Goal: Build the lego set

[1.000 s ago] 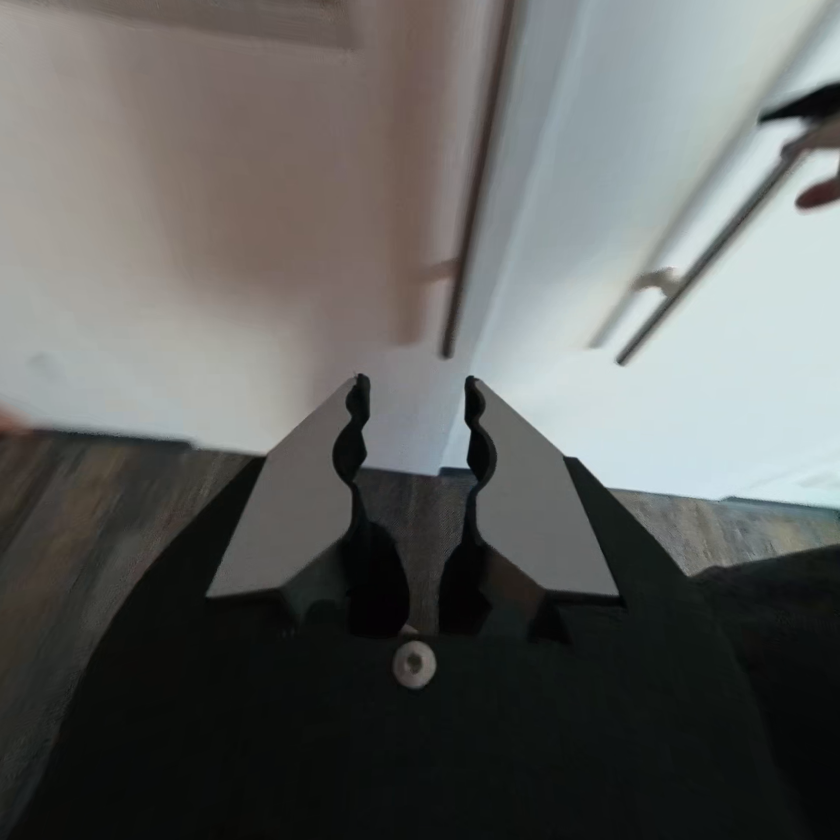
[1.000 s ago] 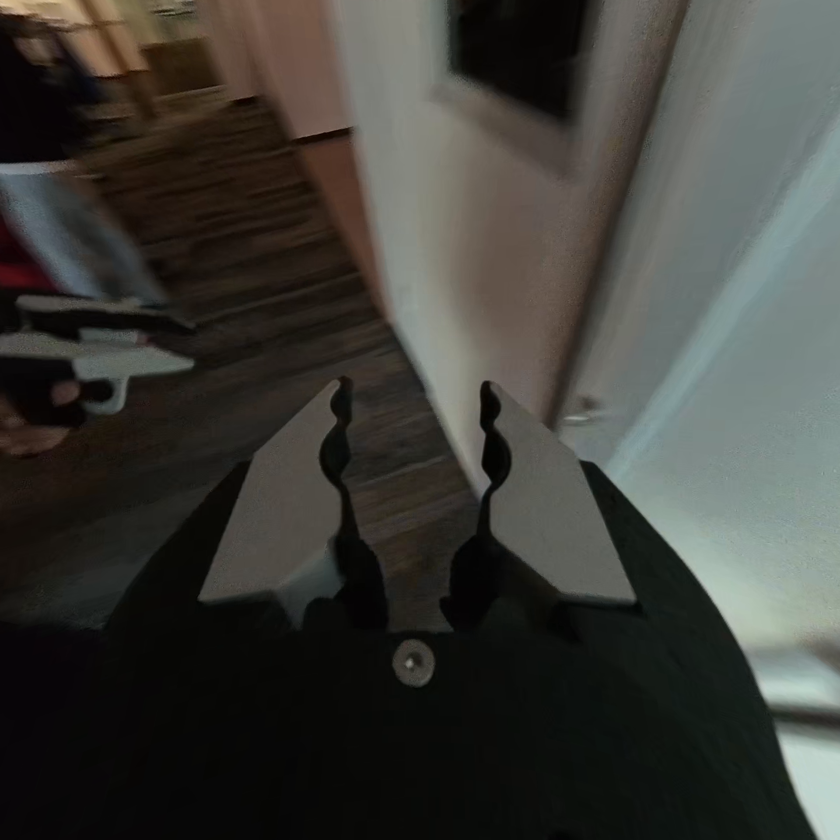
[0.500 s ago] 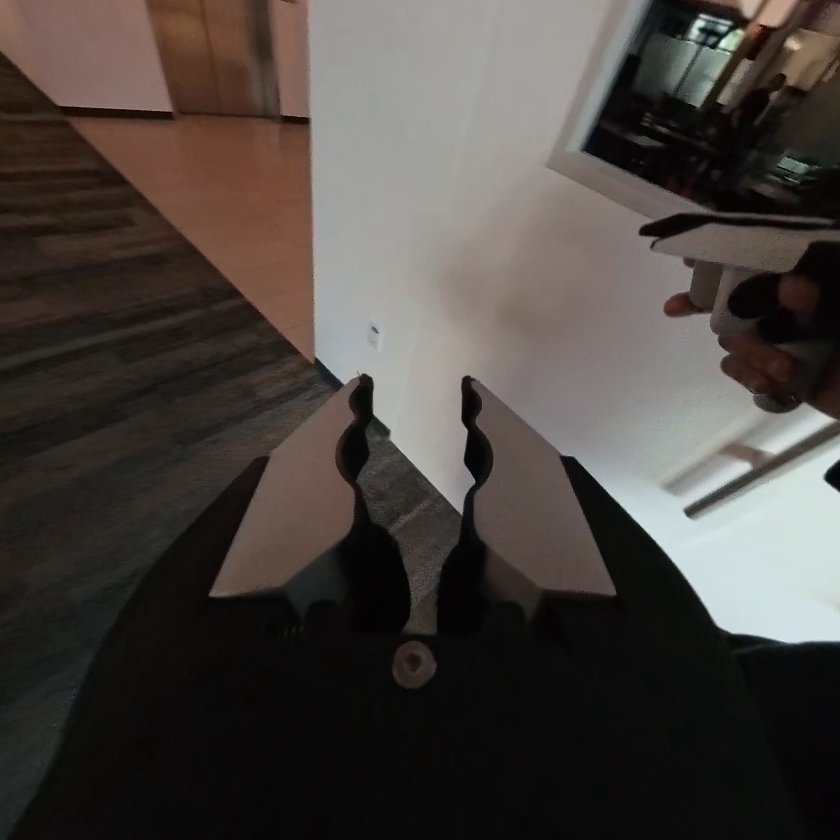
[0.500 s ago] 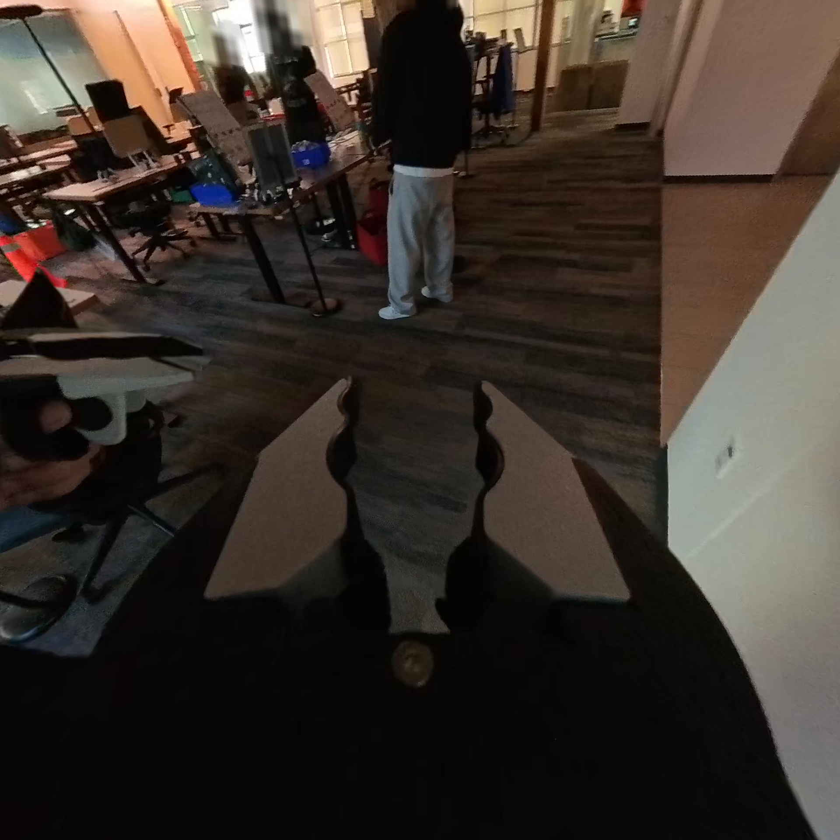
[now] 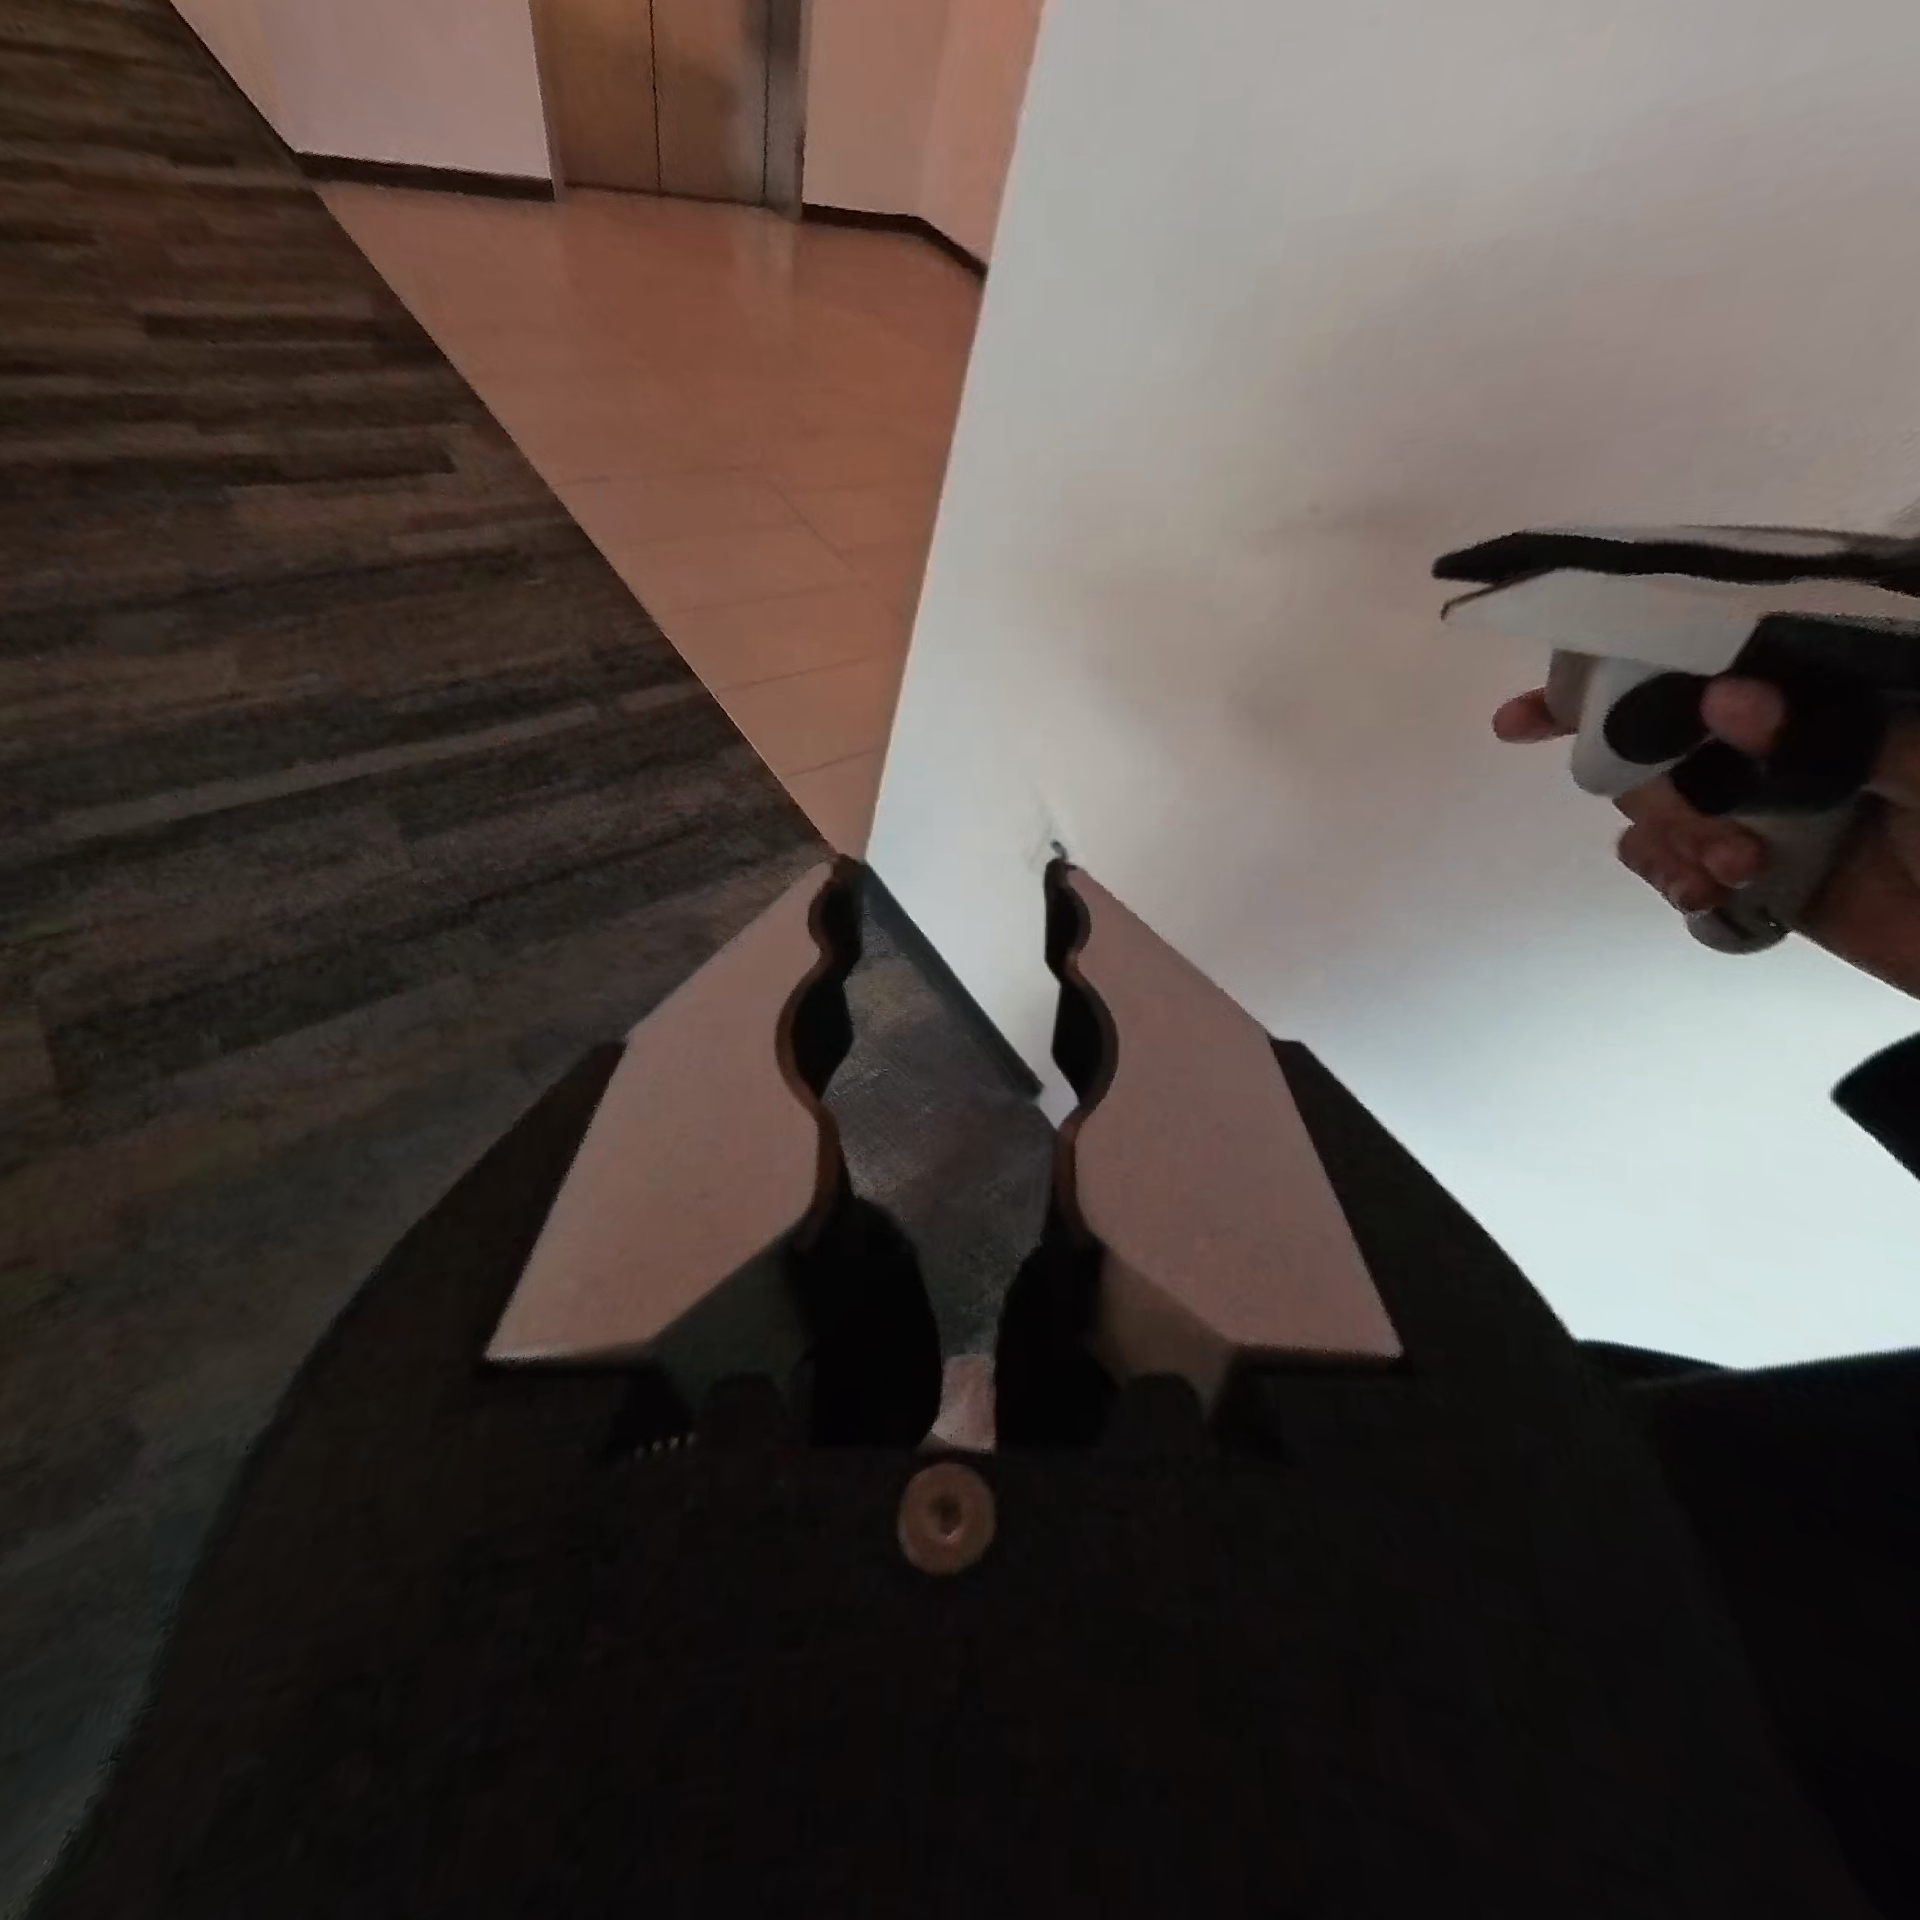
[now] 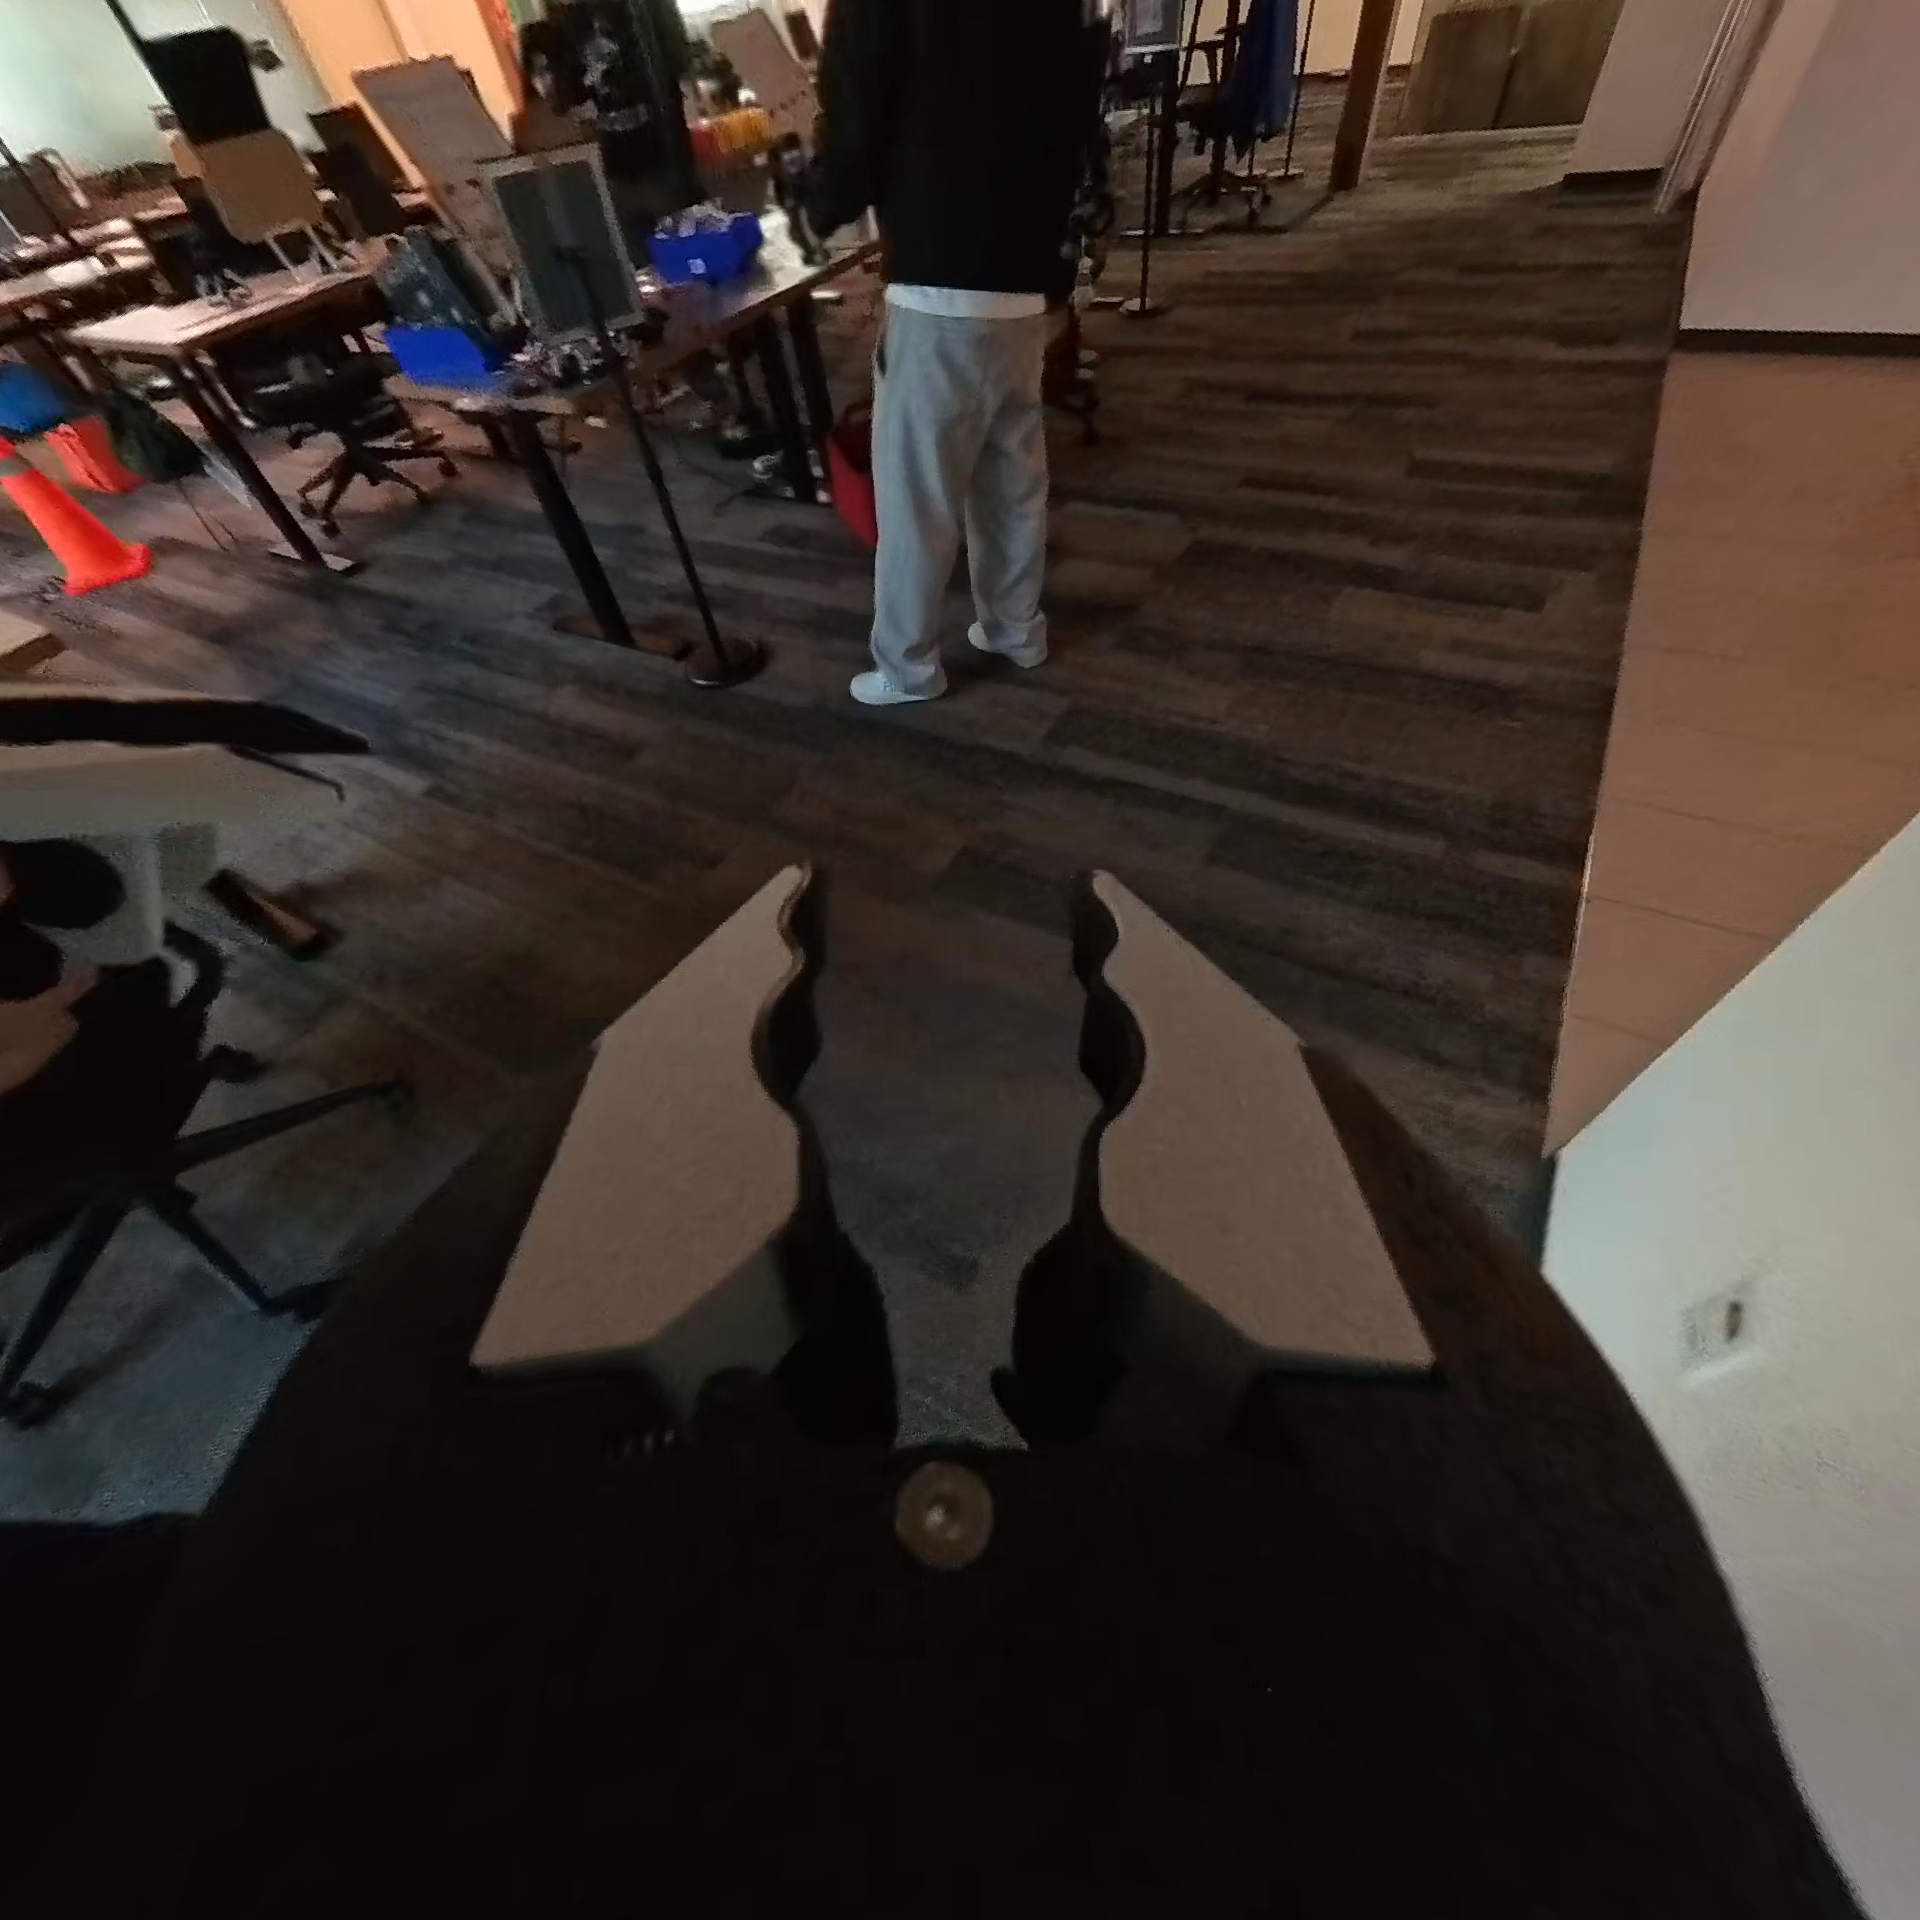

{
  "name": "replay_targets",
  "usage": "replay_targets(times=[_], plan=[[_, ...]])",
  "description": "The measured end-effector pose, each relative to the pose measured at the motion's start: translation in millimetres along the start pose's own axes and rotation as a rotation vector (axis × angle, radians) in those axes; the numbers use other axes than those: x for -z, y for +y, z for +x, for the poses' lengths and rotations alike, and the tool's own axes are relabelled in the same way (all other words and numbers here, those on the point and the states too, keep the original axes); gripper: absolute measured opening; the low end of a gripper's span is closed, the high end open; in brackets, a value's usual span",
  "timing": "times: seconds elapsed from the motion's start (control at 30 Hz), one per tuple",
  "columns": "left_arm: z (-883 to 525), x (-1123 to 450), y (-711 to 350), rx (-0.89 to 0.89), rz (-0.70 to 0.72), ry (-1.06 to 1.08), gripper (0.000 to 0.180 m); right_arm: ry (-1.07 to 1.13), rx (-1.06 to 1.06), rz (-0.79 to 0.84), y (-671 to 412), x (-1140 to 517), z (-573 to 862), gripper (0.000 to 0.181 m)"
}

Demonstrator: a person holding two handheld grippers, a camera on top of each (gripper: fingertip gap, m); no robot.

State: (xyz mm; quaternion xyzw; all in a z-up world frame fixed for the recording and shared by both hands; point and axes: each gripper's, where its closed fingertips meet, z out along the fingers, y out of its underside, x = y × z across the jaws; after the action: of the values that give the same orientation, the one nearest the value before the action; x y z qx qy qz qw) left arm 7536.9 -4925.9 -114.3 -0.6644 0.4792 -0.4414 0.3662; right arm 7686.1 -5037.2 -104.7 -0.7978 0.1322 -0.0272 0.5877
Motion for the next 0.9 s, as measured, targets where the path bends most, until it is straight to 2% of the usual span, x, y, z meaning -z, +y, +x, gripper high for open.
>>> replay_targets(times=[0.17, 0.27, 0.43, 0.63, 0.8, 0.9], plan=[[-58, -132, -86, 0.004, -0.050, 0.006, 0.032, 0.005, 0.061, -0.038, -55, -100, 108, 0.047], [-91, -201, -129, -0.021, -0.069, 0.003, 0.032, -0.001, 0.018, -0.074, -84, -160, 169, 0.046], [-160, -319, -178, 0.023, -0.085, 0.021, 0.032, -0.007, -0.076, -0.039, -129, -262, 255, 0.043], [-264, -472, -239, -0.005, -0.069, 0.033, 0.032, -0.007, -0.039, -0.057, -170, -422, 352, 0.043], [-359, -592, -333, -0.018, -0.034, 0.037, 0.032, -0.037, -0.088, -0.090, -235, -552, 426, 0.044], [-413, -661, -393, -0.024, -0.012, 0.046, 0.032, -0.031, -0.037, -0.098, -283, -619, 478, 0.044]])
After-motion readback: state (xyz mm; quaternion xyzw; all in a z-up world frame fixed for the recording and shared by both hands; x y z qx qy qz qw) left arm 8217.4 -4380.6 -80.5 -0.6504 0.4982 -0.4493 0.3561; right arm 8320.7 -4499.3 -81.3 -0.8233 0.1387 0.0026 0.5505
